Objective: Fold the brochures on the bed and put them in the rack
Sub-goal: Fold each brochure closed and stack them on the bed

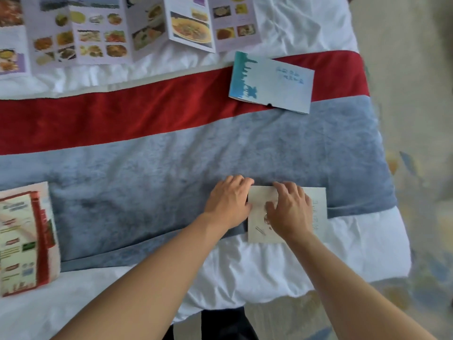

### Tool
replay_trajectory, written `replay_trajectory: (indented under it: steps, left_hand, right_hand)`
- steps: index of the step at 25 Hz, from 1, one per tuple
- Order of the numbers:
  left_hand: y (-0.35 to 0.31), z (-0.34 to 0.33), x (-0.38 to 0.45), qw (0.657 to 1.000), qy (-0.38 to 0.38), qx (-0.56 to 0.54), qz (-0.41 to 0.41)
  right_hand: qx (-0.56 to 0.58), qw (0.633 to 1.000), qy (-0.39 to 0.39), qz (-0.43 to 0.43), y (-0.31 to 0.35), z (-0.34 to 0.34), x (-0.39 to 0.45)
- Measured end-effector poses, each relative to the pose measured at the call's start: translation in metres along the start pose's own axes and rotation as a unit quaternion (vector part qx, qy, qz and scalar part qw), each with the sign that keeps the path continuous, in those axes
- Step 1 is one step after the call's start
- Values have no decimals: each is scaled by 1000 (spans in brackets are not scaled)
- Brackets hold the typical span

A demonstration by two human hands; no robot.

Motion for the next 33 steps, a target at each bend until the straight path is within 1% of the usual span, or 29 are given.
replay_trajectory:
  steps: [2,6,7,9,11,13,15,18,19,21,22,23,24,26,27,29,30,31,33]
  left_hand:
    - [-11,-9,11,1000,17,14,-16]
    - [-22,-21,28,998,11,61,-15]
    - [-23,-22,31,998,13,57,-11]
    - [-18,-20,37,998,21,-24,46]
    - [-11,-15,43,985,20,-124,120]
    - [-5,-11,46,975,2,-161,152]
    - [2,-5,48,965,-32,-188,177]
    - [14,9,49,928,-99,-280,223]
    - [18,15,48,913,-121,-314,232]
    - [25,27,49,881,-155,-375,245]
    - [27,31,51,865,-164,-403,252]
    - [29,35,53,851,-168,-425,258]
    - [31,38,57,841,-170,-442,261]
    - [33,45,66,831,-175,-459,263]
    - [34,48,71,829,-176,-462,261]
    - [36,55,82,835,-174,-457,254]
    - [37,59,88,840,-174,-449,250]
    - [38,63,94,849,-175,-434,246]
    - [39,72,108,880,-176,-375,232]
  right_hand:
    - [19,1000,1,2,-11,-3,0]
    - [34,999,3,6,-15,-6,2]
    - [39,999,7,4,-16,-7,3]
    - [47,999,6,-1,-15,-6,5]
    - [58,998,-11,-3,-16,-3,9]
    - [66,997,-40,-2,-14,4,17]
    - [79,995,-66,-12,-9,10,26]
    - [117,988,-87,-44,0,21,36]
    - [134,985,-88,-70,2,25,39]
    - [176,969,-83,-153,6,32,44]
    - [209,954,-72,-200,9,34,46]
    - [262,932,-52,-243,13,34,49]
    - [335,900,-28,-277,18,33,52]
    - [475,815,14,-331,27,30,58]
    - [522,775,23,-356,27,29,62]
    - [581,713,29,-392,25,27,72]
    - [600,691,31,-403,24,26,77]
    - [612,675,34,-410,24,26,81]
    - [624,660,37,-418,27,26,88]
Point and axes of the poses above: each hand's wrist, its own x-axis towards the middle knuckle, its own z-axis out of the back of the hand, y = z × x, the point moved 2 cm from there along x, towards the middle knuckle, and after that the axes turned 11 degrees about -z, right-handed, at the moved point
